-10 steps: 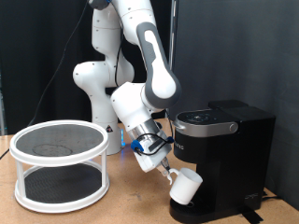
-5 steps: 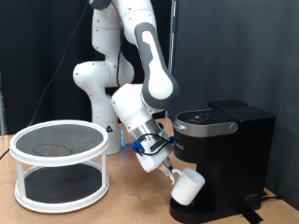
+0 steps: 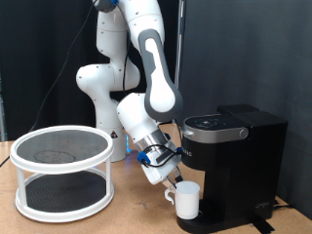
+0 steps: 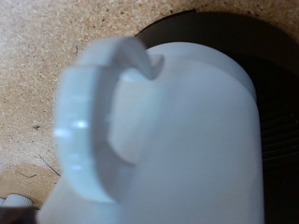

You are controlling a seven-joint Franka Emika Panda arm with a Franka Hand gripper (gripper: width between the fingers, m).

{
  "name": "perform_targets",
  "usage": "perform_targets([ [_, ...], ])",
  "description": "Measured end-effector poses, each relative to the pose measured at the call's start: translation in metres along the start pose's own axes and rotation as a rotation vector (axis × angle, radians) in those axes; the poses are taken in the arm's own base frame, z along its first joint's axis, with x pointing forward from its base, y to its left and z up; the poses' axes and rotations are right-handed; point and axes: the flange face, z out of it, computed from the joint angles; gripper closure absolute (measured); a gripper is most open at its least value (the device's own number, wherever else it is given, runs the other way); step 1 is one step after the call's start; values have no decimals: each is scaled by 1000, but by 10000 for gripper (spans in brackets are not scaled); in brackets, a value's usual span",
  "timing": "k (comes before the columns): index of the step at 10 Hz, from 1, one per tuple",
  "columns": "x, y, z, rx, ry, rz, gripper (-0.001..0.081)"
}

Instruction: Make a cup of coffee with the keurig machine

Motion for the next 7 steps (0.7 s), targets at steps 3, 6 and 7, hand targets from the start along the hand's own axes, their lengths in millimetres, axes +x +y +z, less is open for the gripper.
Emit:
perform_targets([
  [3, 2, -3, 0, -4, -1, 8, 82],
  [6, 4, -4, -1, -12, -5, 11, 74],
  [7, 3, -3, -1, -20, -9, 10, 74],
])
